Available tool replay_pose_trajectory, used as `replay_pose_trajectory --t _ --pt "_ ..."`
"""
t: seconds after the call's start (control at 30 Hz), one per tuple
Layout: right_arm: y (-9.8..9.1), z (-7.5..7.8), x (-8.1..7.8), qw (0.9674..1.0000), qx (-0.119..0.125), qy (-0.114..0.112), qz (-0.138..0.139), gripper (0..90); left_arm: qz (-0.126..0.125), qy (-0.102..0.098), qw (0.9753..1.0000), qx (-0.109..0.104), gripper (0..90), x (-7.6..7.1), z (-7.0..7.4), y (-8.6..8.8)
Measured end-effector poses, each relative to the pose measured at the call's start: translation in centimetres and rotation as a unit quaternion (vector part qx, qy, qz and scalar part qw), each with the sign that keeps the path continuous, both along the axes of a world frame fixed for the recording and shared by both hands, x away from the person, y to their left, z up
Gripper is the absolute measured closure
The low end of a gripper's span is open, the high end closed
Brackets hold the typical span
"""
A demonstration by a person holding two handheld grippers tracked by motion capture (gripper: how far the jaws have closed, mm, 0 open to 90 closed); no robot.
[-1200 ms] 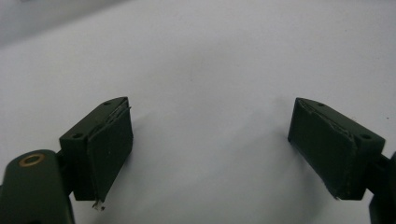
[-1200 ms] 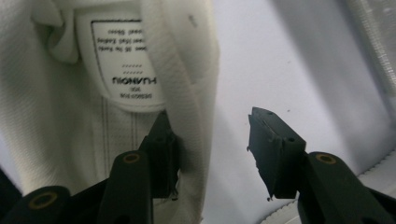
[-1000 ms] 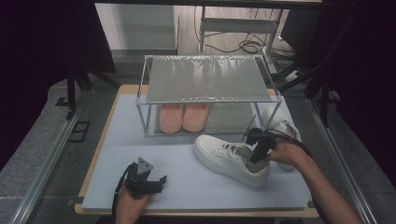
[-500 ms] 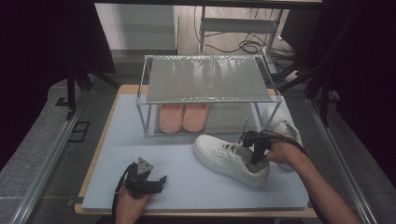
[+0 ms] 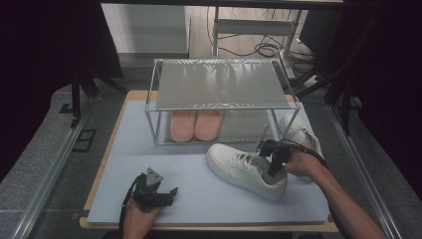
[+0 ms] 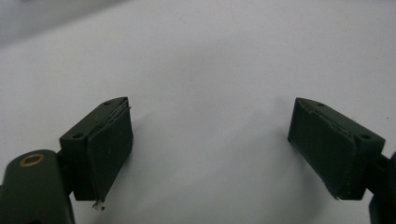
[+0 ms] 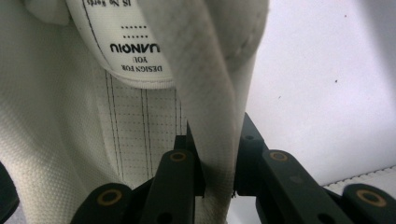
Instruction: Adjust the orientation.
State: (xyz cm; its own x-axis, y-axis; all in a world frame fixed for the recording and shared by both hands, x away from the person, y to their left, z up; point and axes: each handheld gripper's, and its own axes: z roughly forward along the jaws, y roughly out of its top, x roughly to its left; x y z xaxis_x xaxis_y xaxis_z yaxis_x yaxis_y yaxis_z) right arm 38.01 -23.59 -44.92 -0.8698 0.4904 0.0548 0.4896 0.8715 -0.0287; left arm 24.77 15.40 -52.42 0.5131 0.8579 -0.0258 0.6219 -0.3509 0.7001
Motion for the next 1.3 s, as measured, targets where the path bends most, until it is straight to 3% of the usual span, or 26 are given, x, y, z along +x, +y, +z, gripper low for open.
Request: replay_pose_trajectory --t 0.2,0.6,1.3 --pt "-0.1 0.5 -0.4 0.9997 0.006 0.006 -0.025 81.2 0.000 0.000 1.0000 0.000 14.0 0.0 0.0 0.0" --pt "-0.3 2.0 -1.6 0.9987 0.025 0.008 -0.043 81.7 0.000 0.000 1.0000 0.000 14.0 0.0 0.0 0.0" --pt "0.0 8.7 -3.1 0.9941 0.091 -0.008 -0.057 81.8 0.000 -0.002 1.0000 0.000 14.0 0.0 0.0 0.0"
